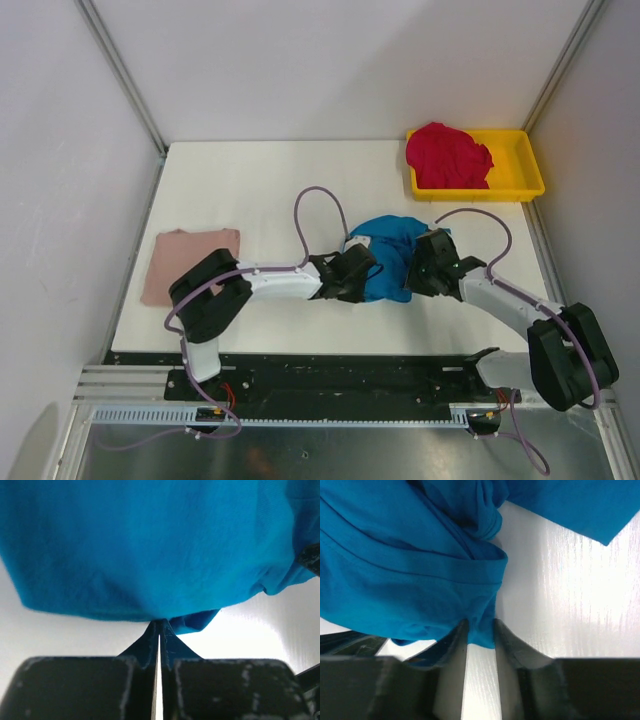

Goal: Fold and stack the t-shirts
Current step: Flatten out the tshirt

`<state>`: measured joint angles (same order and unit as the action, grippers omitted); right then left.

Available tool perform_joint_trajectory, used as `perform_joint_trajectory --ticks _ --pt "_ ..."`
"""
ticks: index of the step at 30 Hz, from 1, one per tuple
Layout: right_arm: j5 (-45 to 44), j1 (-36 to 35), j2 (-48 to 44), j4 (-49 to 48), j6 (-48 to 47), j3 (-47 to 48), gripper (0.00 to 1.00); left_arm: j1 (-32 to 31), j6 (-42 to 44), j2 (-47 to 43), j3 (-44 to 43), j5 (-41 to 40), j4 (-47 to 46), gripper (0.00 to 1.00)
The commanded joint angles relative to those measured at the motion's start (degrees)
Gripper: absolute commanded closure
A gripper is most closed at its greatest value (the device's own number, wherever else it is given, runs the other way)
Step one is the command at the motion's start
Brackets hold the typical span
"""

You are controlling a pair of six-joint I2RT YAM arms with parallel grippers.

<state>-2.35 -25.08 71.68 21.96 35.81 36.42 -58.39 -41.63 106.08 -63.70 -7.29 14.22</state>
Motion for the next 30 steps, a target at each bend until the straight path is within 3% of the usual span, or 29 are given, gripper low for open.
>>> perform_joint_trajectory --ticks 1,4,13,20,30 --pt "-1.49 -0.43 0.78 -3.09 1.28 0.95 0.8 -0.08 -2.06 -7.02 3.65 -7.49 -0.52 1.0" --pt "-2.43 0.56 -0.58 -0.37 0.46 4.61 0.97 0.7 -3.0 -12.65 7.69 -11.36 -0.38 1.0" --pt "-6.62 1.35 -4.26 6.75 -4.14 22.97 1.0 9.9 0.23 -34.97 16.44 -21.02 3.6 1.0" --pt "-8.63 1.28 -2.68 5.91 -9.19 37.27 1.0 16.77 13.4 -44.73 7.11 -27.65 4.8 1.0" --pt "-11.16 -2.35 -1.4 5.98 -13.43 54.43 1.0 24.88 23.42 -44.13 -9.54 -26.52 3.59 1.0"
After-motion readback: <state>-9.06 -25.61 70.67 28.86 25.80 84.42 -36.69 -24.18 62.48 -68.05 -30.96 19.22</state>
